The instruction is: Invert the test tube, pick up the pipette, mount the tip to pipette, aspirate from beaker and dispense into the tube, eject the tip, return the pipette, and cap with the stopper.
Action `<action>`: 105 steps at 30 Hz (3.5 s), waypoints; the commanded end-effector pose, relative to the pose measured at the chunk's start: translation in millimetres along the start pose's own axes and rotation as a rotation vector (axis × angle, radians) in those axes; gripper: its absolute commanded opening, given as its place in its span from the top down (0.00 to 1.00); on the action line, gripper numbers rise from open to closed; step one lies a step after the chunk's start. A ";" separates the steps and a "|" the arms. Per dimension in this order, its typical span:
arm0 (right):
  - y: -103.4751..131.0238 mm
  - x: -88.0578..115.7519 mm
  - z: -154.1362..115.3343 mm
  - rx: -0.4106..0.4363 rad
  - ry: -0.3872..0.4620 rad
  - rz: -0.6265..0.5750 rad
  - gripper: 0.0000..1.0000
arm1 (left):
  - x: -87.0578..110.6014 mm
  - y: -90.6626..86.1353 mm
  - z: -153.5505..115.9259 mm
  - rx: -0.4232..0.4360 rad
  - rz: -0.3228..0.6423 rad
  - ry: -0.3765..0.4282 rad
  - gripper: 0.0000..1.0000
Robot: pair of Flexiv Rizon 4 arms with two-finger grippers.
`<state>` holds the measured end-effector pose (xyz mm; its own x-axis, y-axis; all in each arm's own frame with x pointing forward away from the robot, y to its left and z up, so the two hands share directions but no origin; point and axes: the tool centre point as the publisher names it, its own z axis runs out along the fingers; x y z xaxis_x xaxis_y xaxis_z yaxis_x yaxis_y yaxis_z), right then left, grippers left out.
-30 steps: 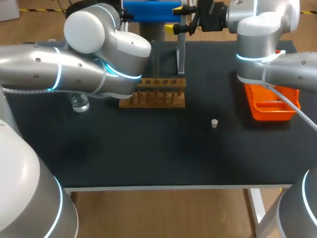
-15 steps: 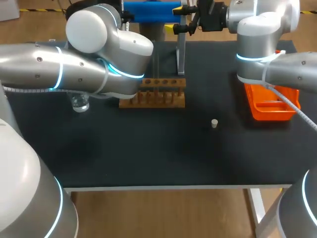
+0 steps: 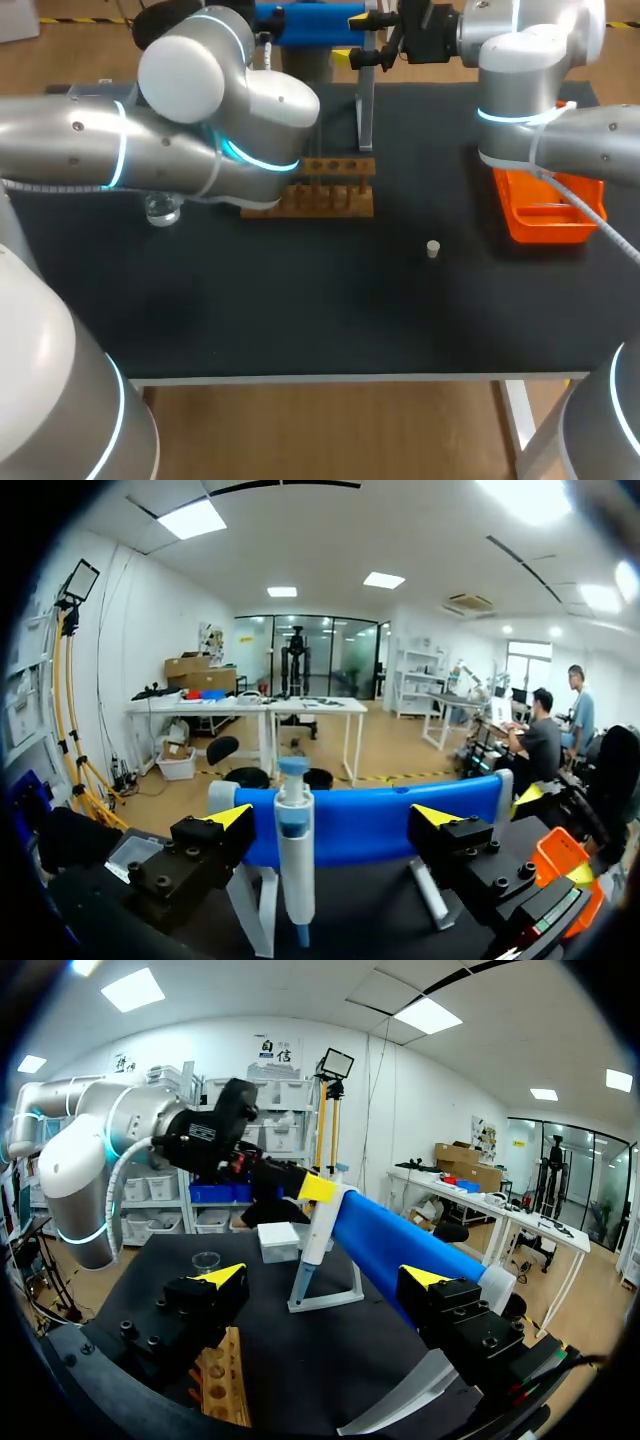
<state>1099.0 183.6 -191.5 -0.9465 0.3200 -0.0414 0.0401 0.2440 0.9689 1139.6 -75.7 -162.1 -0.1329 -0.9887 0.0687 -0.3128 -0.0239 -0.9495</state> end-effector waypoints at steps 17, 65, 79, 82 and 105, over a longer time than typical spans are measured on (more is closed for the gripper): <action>0.0 -0.8 0.6 0.002 0.001 0.000 0.00 | 34.4 -23.1 -92.1 -0.017 0.305 0.898 0.00; 0.0 -0.8 0.6 0.002 0.001 0.000 0.00 | 85.4 67.0 -139.0 -0.139 0.533 1.336 0.00; 0.0 -0.8 0.6 0.002 0.001 0.000 0.00 | 95.9 92.7 -134.1 -0.173 0.512 1.247 0.00; 0.0 -0.8 0.6 0.002 0.001 0.000 0.00 | 99.3 100.4 -131.6 -0.182 0.509 1.241 0.00; 0.0 -0.8 0.6 0.002 0.001 0.000 0.00 | 103.0 128.4 -121.8 -0.222 0.512 1.107 0.00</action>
<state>1099.0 183.6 -191.5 -0.9465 0.3202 -0.0414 0.0402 0.2441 0.9689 975.2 -161.1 -236.1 -0.9782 -0.2051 0.0332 -0.1273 0.4653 -0.8760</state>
